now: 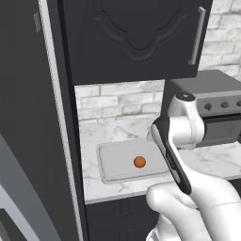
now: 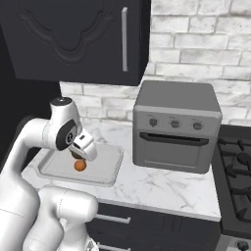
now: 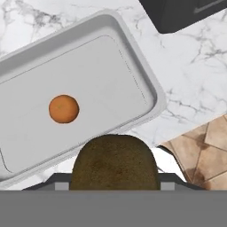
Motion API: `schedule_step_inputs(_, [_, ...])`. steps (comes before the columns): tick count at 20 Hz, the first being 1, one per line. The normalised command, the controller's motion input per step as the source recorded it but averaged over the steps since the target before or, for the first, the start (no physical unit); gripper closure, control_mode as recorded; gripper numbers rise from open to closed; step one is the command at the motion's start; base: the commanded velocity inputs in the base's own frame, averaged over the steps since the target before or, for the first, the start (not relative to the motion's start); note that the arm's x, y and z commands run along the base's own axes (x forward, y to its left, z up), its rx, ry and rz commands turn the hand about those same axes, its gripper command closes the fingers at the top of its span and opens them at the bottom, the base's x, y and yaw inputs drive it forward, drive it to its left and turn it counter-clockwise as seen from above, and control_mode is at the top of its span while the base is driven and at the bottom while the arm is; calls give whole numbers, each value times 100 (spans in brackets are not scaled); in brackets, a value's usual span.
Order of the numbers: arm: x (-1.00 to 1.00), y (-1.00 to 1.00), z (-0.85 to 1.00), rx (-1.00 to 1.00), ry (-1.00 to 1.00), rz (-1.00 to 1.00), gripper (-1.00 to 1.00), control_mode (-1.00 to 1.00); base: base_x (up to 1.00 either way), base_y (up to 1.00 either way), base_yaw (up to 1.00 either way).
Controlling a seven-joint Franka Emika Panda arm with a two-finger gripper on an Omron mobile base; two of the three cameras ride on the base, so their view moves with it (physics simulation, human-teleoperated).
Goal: Pick the kiwi and tangerine from the fridge and place them inside the tupperware on the counter.
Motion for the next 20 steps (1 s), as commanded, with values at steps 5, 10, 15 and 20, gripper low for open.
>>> schedule_step_inputs(5, [22,0,-53,0,-2,0,100,-100,0,0,0])
schedule_step_inputs(10, [34,0,-42,0,0,0,100,-100,0,0,0])
schedule_step_inputs(15, [35,0,-46,0,0,0,100,-100,0,0,0])
schedule_step_inputs(20, [34,0,-47,0,0,0,100,-100,0,0,0])
